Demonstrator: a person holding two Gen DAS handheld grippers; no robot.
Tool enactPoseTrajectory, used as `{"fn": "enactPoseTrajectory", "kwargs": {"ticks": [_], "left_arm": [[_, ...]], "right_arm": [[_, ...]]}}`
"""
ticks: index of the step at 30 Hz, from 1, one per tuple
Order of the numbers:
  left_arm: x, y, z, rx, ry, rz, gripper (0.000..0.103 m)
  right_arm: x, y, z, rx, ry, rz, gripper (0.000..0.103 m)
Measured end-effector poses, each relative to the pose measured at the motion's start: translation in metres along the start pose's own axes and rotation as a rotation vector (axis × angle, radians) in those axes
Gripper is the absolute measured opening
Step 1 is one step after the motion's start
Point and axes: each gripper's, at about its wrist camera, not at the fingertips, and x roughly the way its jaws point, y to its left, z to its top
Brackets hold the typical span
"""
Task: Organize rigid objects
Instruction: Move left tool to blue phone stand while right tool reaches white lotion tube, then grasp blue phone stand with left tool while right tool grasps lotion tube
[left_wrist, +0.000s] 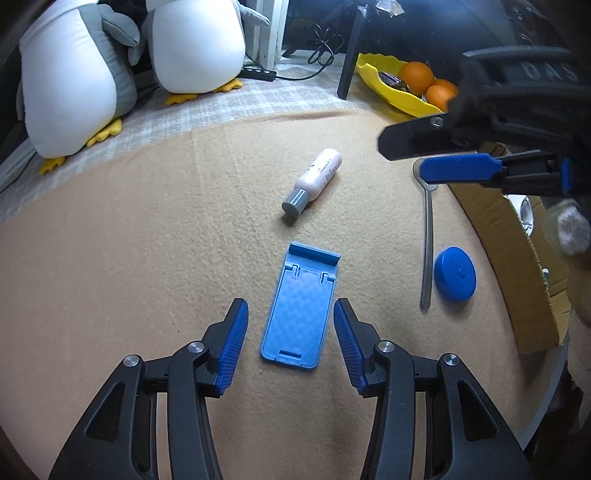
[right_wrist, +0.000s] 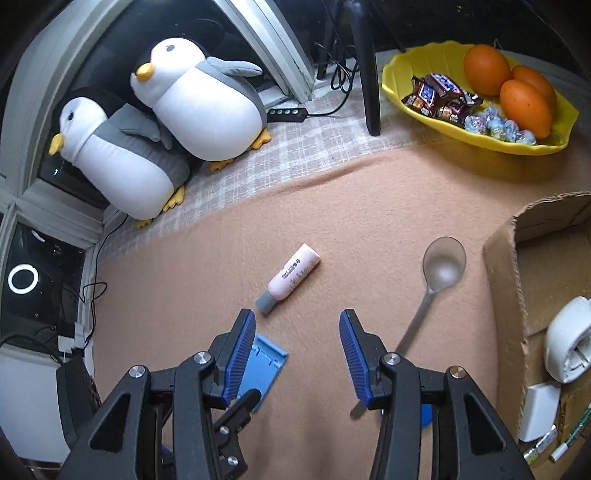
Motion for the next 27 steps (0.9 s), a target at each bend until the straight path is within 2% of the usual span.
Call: {"fn": "enactPoseTrajectory", "kwargs": {"ticks": [3, 7, 9, 12, 19, 24, 27], "left_arm": [[0.006, -0.005, 0.001, 0.024, 0.008, 0.0, 0.047], [0.013, -0.008, 0.0, 0.049, 0.01, 0.048, 0.047], [0.012, -0.007, 0.0, 0.036, 0.0, 0.054, 0.047], [0.01, -0.007, -0.001, 0.031, -0.009, 0.081, 0.035], [0.003, 0.011, -0.006, -0.033, -0.01, 0.081, 0.035], [-0.002, 0.024, -0.014, -0.068, -0.017, 0.078, 0.035], [-0.003, 0.032, -0.017, -0.085, -0.019, 0.078, 0.035]], "right_arm": [[0.012, -0.002, 0.007, 0.03, 0.017, 0.008, 0.044], [0.027, 0.002, 0.014, 0.033, 0.03, -0.005, 0.044], [0.034, 0.002, 0.016, 0.045, 0.037, -0.002, 0.044], [0.045, 0.004, 0.02, 0.044, 0.042, -0.016, 0.044], [0.07, 0.018, 0.026, 0.037, 0.067, -0.059, 0.043], [0.08, 0.033, 0.025, -0.03, 0.078, -0.114, 0.036], [0.084, 0.044, 0.021, -0.103, 0.082, -0.169, 0.024]]}}
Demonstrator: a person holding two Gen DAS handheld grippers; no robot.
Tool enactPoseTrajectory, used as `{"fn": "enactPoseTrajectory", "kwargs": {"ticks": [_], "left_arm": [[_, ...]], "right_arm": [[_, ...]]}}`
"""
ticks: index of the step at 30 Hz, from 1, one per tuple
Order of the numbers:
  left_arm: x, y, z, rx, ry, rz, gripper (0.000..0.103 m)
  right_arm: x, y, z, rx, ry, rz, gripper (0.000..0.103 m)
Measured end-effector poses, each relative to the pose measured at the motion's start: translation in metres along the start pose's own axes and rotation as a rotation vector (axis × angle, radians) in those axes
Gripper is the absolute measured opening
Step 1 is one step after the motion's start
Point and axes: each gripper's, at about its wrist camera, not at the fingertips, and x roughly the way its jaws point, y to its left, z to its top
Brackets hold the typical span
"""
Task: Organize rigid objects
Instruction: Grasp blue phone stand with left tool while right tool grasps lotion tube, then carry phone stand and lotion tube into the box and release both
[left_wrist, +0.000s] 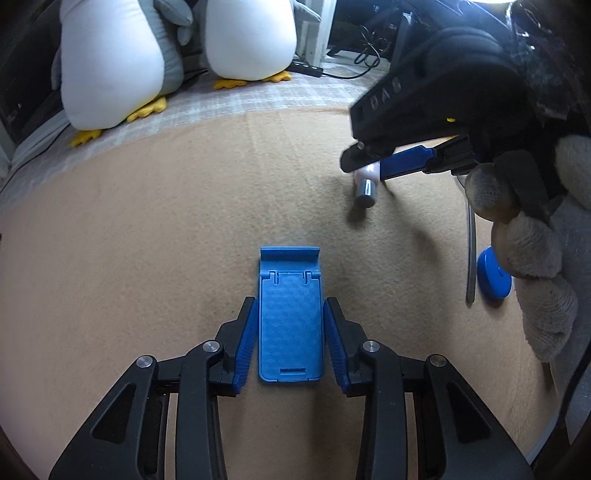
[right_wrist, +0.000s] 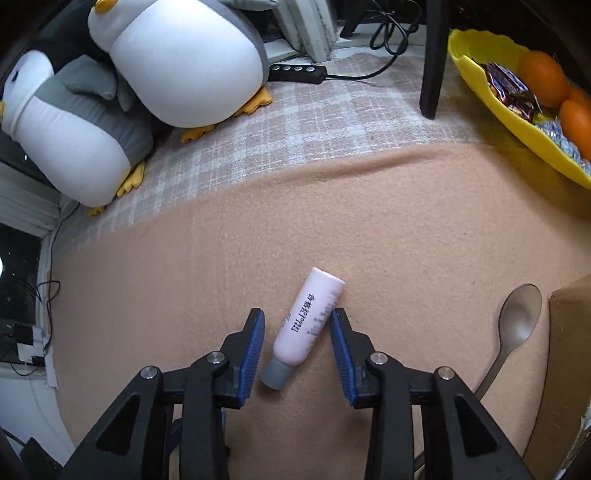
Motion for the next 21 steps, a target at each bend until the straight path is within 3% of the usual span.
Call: {"fn": "enactPoseTrajectory", "kwargs": {"ticks": [1, 9, 17, 21], "left_arm": [[-0.001, 0.003, -0.001, -0.011, -0.002, -0.003, 0.035], [-0.003, 0.014, -0.01, -0.072, -0.012, -0.027, 0.034], [-0.014, 0.026, -0.026, -0.182, -0.021, -0.071, 0.034], [-0.018, 0.024, -0.032, -0.176, -0.023, -0.053, 0.034]], "right_arm": [[0.0, 0.003, -0.002, -0.023, 0.005, -0.008, 0.018], [-0.007, 0.0, -0.041, -0.115, 0.004, 0.002, 0.018], [-0.032, -0.028, -0.091, -0.091, -0.018, 0.079, 0.018], [-0.053, -0.035, -0.108, -0.09, -0.054, 0.104, 0.018]]}}
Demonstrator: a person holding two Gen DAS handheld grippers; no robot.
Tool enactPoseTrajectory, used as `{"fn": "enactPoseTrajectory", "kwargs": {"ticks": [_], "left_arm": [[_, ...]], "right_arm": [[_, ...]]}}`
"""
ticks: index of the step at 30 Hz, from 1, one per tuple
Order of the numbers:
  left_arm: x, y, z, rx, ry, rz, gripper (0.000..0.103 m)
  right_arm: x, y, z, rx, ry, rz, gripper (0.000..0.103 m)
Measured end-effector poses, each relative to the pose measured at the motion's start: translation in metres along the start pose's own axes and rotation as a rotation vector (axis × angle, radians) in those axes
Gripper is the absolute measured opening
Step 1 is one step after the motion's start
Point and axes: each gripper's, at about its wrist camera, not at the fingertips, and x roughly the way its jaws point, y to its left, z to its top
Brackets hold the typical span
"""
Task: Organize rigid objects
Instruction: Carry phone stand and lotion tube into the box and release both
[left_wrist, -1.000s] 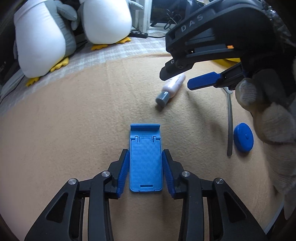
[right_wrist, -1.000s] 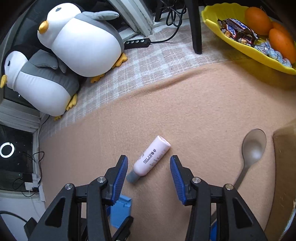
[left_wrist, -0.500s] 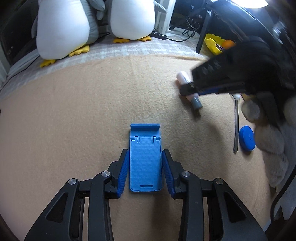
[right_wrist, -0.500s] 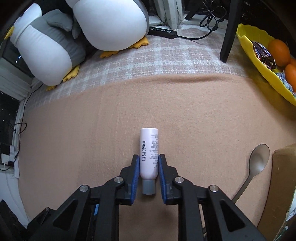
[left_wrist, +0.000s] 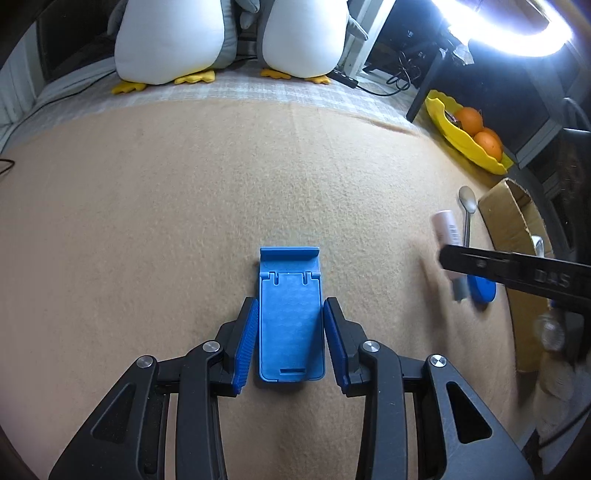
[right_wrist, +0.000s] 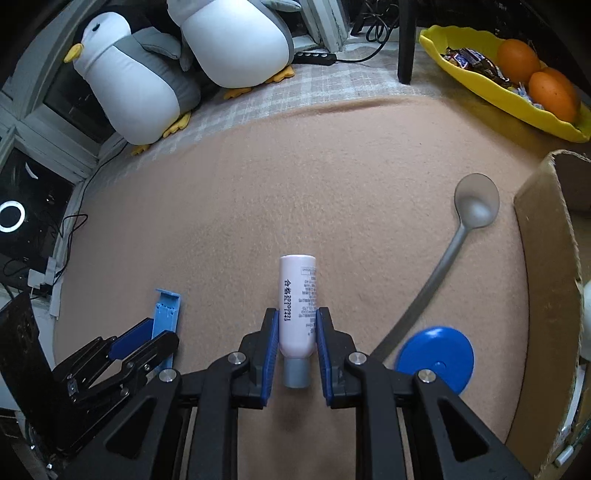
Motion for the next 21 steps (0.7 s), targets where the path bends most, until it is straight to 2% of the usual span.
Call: {"fn": "enactPoseTrajectory", "kwargs": {"ticks": [12, 21], "left_arm": [[-0.017, -0.021, -0.005, 0.044, -0.027, 0.0, 0.034], [-0.039, -0.072, 0.012, 0.13, -0.082, -0.053, 0.034]], "right_arm": [[-0.052, -0.009, -0.028, -0.003, -0.088, 0.04, 0.018], [-0.102, -0.038, -0.047, 0.011, -0.16, 0.051, 0.018]]}}
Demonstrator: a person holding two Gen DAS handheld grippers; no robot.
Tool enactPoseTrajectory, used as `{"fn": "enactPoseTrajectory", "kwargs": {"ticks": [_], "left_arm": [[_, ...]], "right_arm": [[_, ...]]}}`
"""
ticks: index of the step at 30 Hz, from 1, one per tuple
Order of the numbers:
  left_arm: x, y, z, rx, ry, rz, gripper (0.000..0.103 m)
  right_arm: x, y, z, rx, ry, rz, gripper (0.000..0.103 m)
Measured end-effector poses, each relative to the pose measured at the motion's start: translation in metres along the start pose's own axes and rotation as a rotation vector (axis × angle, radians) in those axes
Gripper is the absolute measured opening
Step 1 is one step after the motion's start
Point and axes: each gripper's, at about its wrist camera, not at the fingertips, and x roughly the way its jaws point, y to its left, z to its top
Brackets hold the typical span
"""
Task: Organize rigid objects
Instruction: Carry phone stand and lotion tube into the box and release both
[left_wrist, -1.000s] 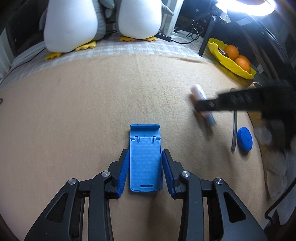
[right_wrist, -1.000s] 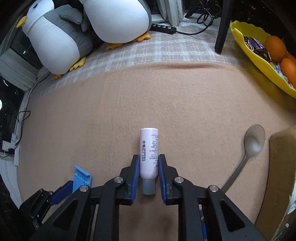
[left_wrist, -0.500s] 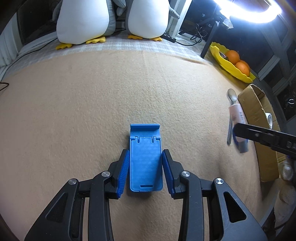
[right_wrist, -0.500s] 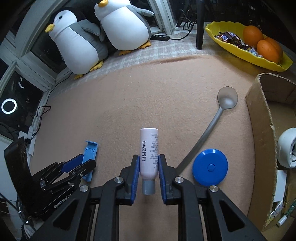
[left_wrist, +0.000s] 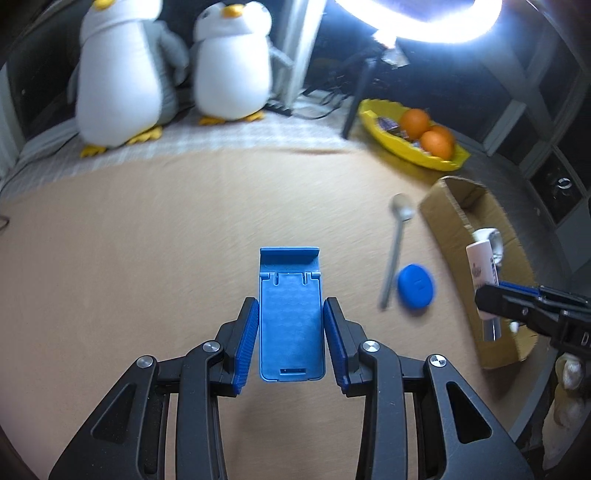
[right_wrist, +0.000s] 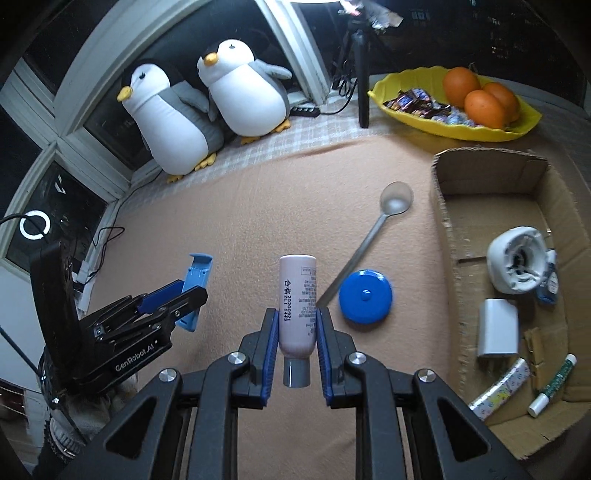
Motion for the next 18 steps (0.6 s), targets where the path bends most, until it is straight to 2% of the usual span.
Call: {"fn": "enactPoseTrajectory", "kwargs": {"ticks": [10, 18], "left_arm": [[0.0, -0.084, 0.036, 0.129, -0.04, -0.106, 0.034], [0.021, -0.151, 0.058, 0.211, -0.028, -0.17, 0.034]], "right_arm": [[-0.061, -0.066, -0.015, 0.076, -0.078, -0.068, 0.018], [-0.083, -0.114, -0.029, 0.139, -0.104, -0.135, 0.018]]}}
